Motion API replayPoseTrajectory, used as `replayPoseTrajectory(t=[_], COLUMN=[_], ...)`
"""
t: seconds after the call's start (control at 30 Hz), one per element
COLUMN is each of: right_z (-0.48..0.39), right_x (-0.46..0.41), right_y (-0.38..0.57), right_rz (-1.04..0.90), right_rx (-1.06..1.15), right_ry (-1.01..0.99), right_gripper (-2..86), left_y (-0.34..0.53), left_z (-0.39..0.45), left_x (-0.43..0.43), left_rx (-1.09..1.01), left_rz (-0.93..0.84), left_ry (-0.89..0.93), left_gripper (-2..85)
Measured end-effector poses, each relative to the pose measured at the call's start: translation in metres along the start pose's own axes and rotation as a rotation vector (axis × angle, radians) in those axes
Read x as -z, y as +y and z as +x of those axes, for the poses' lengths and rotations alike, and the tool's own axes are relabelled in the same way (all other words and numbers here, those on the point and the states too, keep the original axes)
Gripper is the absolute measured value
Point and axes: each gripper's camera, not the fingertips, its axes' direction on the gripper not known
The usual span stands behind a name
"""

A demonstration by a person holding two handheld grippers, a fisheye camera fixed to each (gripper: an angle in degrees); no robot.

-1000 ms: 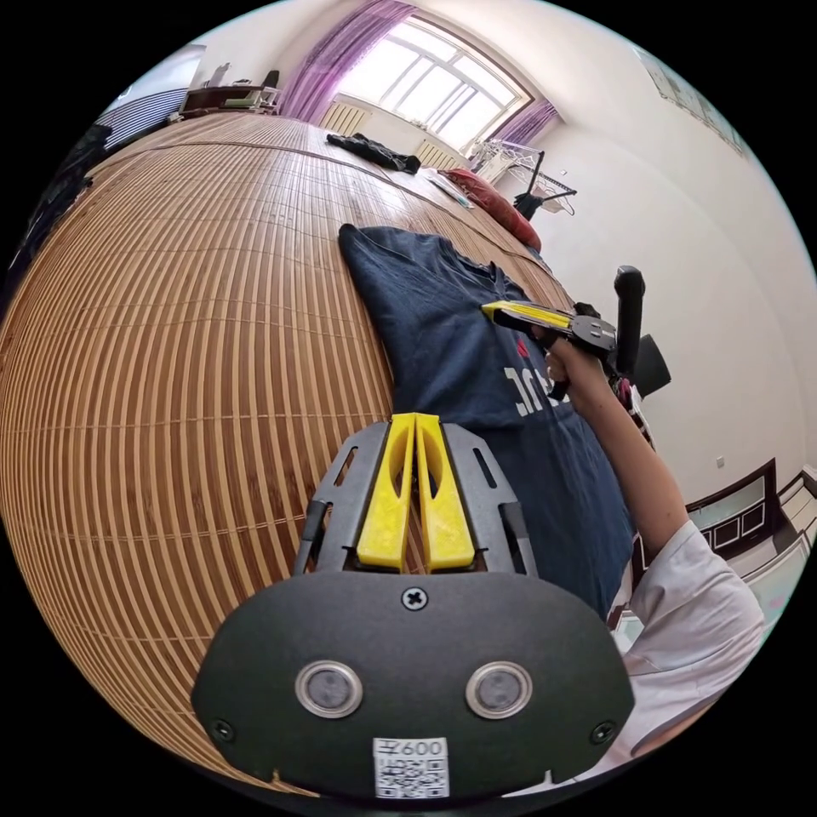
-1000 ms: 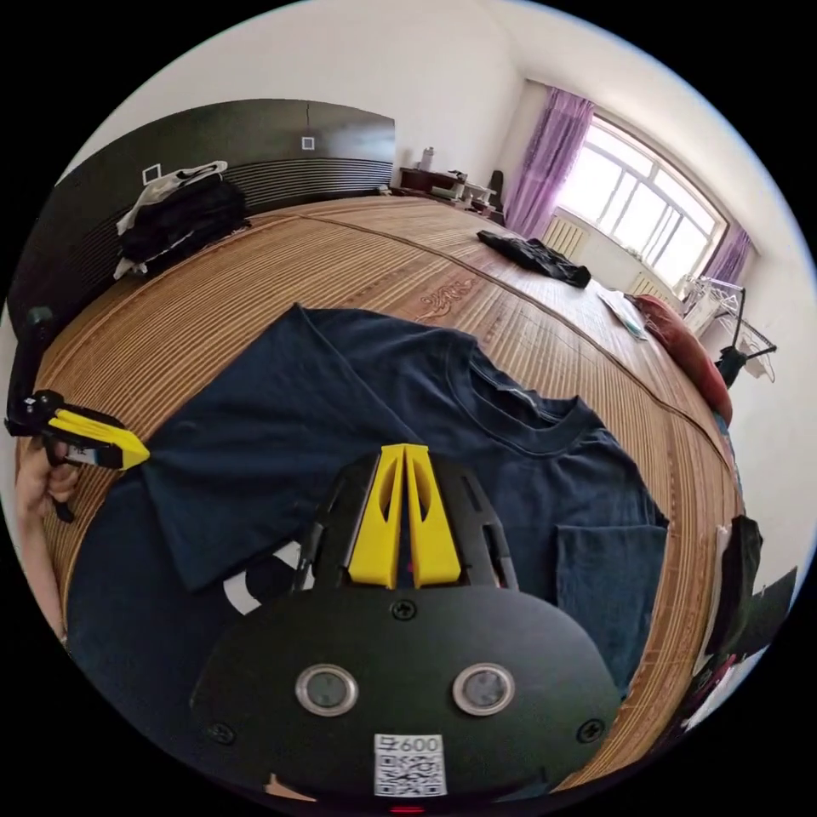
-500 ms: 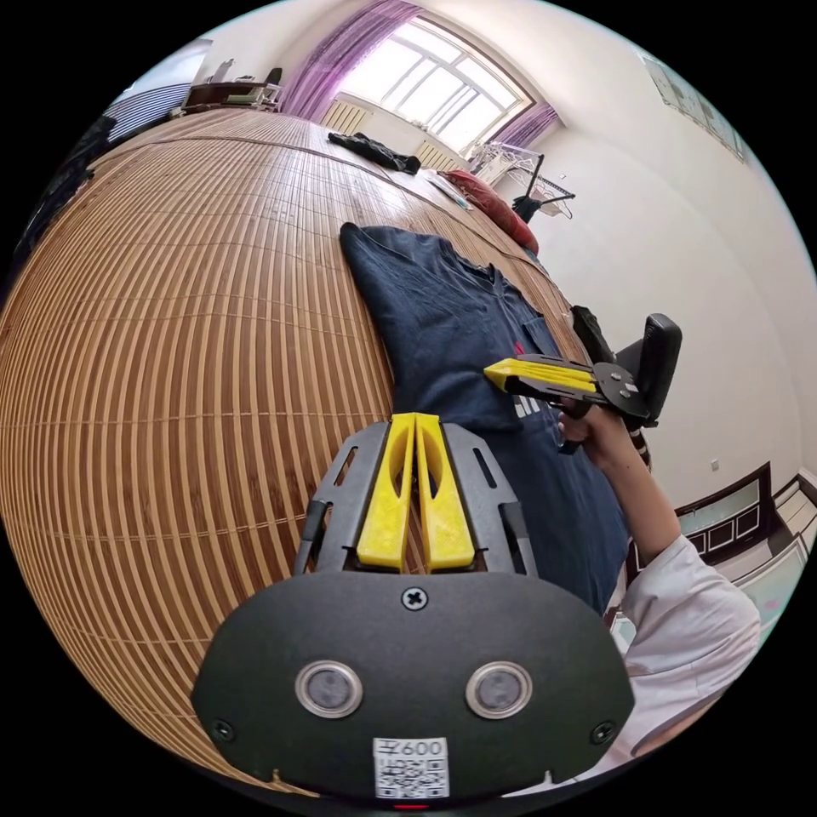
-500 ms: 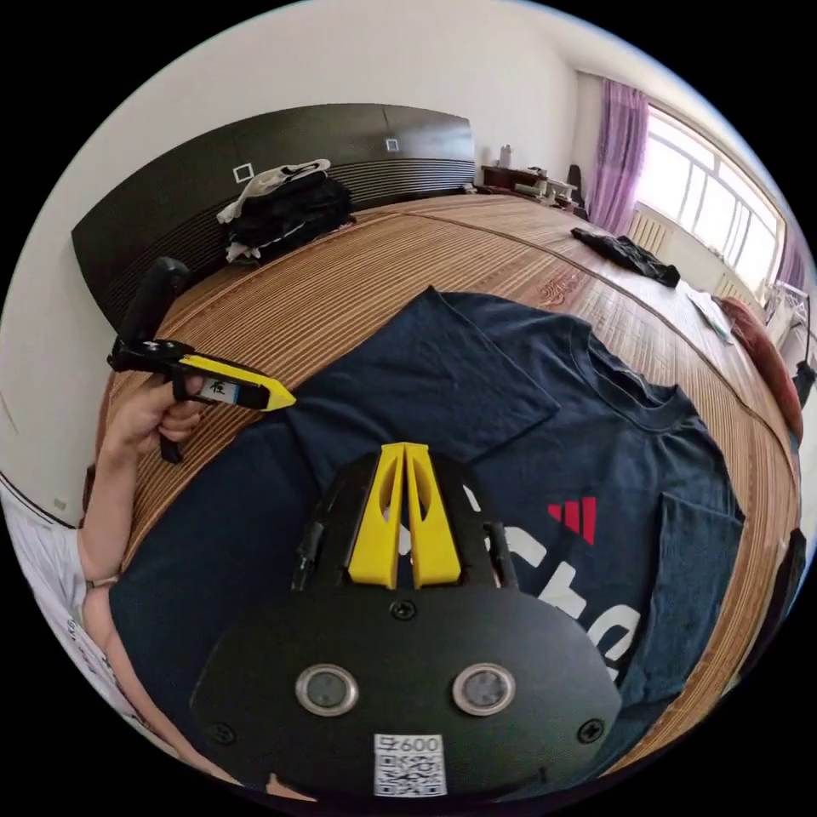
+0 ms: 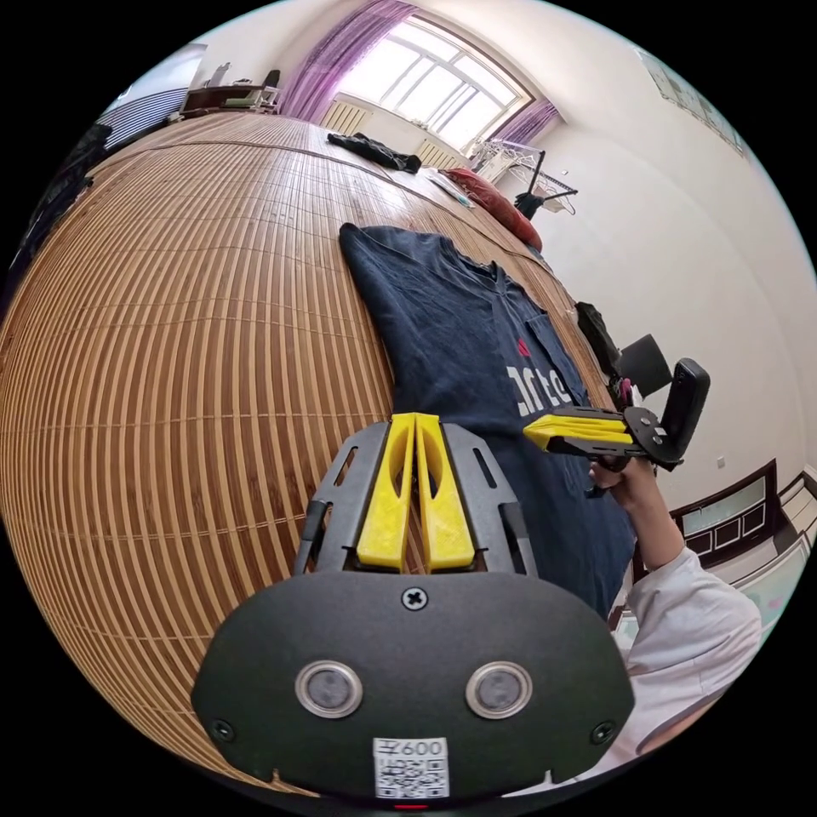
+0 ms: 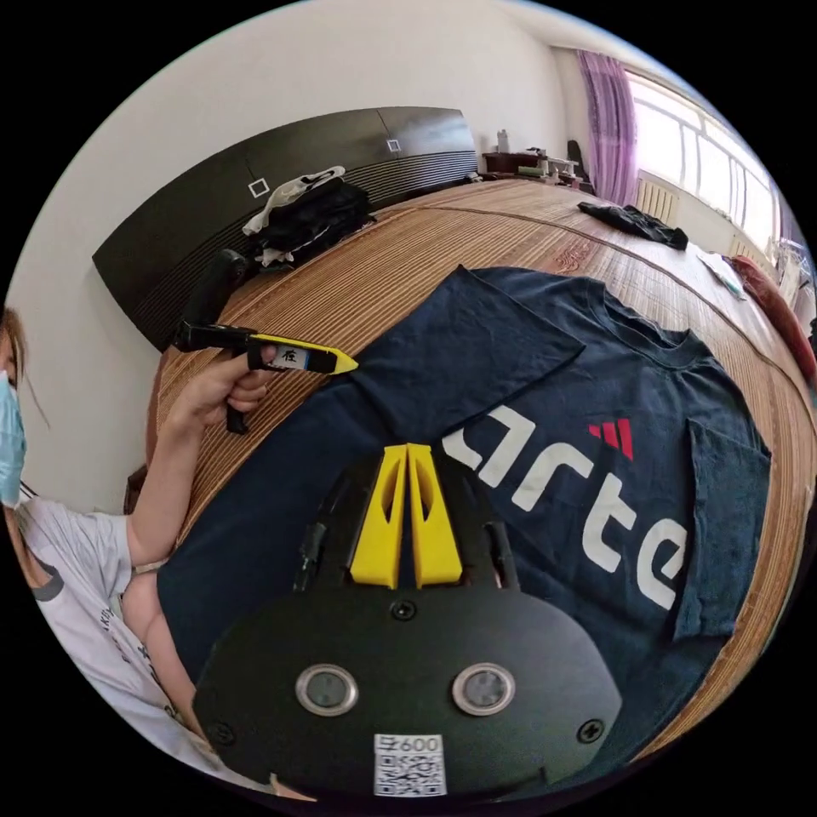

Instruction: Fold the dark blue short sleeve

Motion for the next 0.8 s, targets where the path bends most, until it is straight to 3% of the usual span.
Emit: replayPoseTrajectory(t=[0.1,0.23,0.47,0.6,0.67,0.73,0.77,0.8], right_z=[-0.026,-0.061,-0.069,-0.060,-0.042,-0.025,-0.015,-0.009], right_x=[0.011,-0.011,0.054,0.129,0.187,0.229,0.255,0.267], right_y=[0.006,0.006,0.110,0.189,0.254,0.304,0.336,0.351], right_rz=[0.083,-0.057,-0.149,-0.073,-0.007,0.056,0.094,0.109], right_rx=[0.060,0.183,0.056,-0.078,-0.256,-0.384,-0.450,-0.488], right_ry=[-0.053,-0.112,-0.303,-0.155,0.040,0.103,0.138,0.161], right_gripper=[-0.8,-0.9,-0.8,-0.8,-0.8,-0.8,-0.7,-0.7], left_y=[0.005,0.012,0.021,0.033,0.057,0.102,0.136,0.166], left_z=[-0.001,-0.003,-0.005,-0.014,-0.039,-0.056,-0.064,-0.062], left_x=[0.000,-0.001,0.000,0.004,0.015,0.042,0.055,0.060], left_rx=[0.003,0.009,0.015,0.029,0.110,0.140,0.226,0.341], left_rz=[0.002,0.001,-0.001,0.030,0.114,0.317,0.364,0.278], left_ry=[0.006,0.018,0.028,0.081,0.227,0.409,0.449,0.386], left_gripper=[0.0,0.1,0.1,0.2,0.3,0.3,0.4,0.6])
